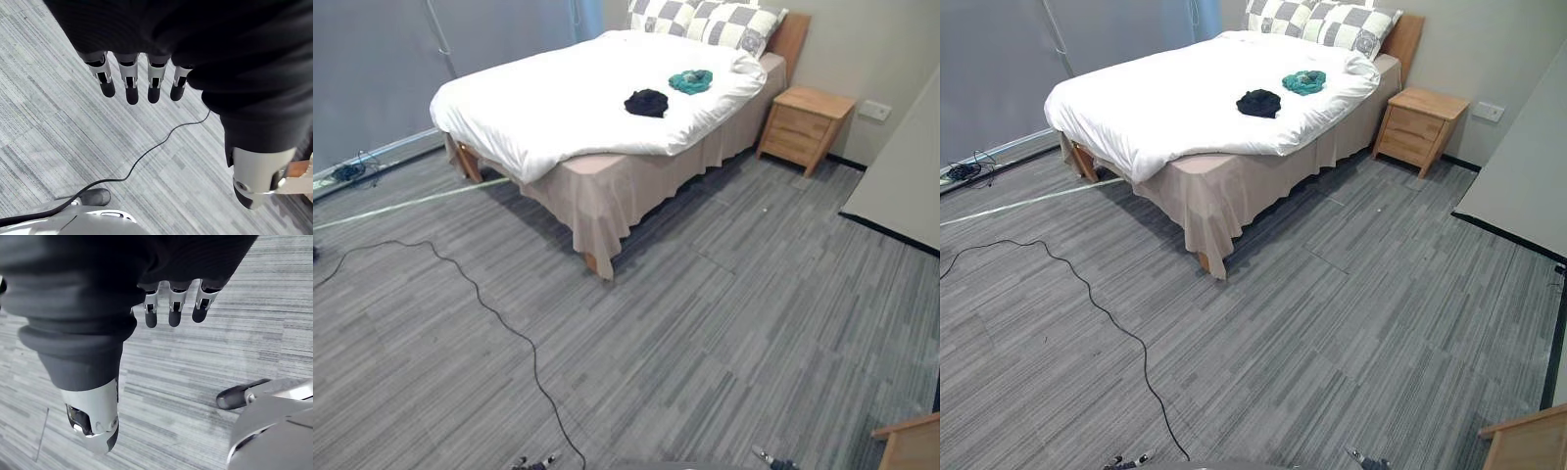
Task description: Tidy the bed and pick cloth on bed and put in laundry
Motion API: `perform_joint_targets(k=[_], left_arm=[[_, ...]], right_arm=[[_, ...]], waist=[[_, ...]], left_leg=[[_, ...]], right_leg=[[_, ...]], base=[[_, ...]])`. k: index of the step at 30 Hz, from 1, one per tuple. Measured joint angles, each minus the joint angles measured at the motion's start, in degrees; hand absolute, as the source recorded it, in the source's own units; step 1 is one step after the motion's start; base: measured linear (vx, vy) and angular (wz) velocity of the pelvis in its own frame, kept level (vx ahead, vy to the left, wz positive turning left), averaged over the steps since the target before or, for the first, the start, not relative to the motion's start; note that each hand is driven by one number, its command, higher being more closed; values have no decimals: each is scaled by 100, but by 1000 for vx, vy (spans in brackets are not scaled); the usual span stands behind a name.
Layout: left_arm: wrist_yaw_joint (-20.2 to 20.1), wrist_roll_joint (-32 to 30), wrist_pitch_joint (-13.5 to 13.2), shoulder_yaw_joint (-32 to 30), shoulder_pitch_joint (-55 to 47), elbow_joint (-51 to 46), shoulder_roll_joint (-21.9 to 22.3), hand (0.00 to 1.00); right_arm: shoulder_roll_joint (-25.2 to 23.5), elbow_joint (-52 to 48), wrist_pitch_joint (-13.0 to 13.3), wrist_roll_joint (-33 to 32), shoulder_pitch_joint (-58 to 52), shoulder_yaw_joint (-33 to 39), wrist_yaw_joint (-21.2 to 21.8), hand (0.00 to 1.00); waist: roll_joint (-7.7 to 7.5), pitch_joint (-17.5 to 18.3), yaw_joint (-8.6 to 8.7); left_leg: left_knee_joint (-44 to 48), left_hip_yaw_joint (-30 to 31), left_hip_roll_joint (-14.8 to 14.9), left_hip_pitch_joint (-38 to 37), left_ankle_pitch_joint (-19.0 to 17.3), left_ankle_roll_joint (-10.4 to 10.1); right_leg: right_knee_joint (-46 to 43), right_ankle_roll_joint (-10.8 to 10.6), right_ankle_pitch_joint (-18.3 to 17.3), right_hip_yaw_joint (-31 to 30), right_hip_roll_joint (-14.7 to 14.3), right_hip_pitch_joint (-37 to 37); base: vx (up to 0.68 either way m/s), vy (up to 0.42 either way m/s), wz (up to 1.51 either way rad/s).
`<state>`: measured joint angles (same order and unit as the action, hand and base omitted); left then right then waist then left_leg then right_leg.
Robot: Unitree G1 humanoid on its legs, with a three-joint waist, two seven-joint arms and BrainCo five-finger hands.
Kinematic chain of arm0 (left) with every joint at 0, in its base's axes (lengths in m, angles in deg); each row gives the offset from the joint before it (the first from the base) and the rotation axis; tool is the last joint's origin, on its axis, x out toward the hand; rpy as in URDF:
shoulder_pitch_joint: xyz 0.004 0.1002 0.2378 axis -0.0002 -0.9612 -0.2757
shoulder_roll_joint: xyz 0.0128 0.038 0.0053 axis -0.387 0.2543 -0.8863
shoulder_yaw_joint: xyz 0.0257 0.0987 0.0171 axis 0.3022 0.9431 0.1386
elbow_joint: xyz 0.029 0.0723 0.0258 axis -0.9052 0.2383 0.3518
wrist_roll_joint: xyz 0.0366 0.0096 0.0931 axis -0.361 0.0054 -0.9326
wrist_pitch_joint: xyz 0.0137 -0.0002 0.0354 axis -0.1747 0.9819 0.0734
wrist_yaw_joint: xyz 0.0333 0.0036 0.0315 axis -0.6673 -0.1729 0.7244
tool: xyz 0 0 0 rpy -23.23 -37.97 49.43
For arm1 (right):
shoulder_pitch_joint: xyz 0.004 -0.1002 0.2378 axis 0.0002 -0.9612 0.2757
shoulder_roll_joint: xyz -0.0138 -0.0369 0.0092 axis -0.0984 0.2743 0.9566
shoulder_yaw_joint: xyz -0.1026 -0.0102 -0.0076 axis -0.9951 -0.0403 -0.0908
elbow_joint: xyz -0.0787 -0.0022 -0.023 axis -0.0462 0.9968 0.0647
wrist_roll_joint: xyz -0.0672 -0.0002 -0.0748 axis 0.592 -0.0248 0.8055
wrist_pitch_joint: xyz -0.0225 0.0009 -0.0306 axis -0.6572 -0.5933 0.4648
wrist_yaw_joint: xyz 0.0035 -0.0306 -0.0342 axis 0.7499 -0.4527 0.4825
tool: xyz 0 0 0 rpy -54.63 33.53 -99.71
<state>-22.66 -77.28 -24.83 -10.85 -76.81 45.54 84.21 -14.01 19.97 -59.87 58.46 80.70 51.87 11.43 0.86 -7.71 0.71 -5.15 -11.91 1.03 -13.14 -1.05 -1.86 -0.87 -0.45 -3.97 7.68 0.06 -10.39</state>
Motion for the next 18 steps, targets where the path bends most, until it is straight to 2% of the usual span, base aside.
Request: perform_joint_targets(k=[18], left_arm=[[131, 5, -1, -163, -14, -1, 88, 0]], right_arm=[[-28, -6, -2, -1, -123, -1, -11, 0]], waist=[[23, -63, 8]], left_leg=[[-17, -87, 13, -51, 1, 4]], right_leg=[[27, -2, -2, 10, -9, -40]], base=[[-38, -13, -1]])
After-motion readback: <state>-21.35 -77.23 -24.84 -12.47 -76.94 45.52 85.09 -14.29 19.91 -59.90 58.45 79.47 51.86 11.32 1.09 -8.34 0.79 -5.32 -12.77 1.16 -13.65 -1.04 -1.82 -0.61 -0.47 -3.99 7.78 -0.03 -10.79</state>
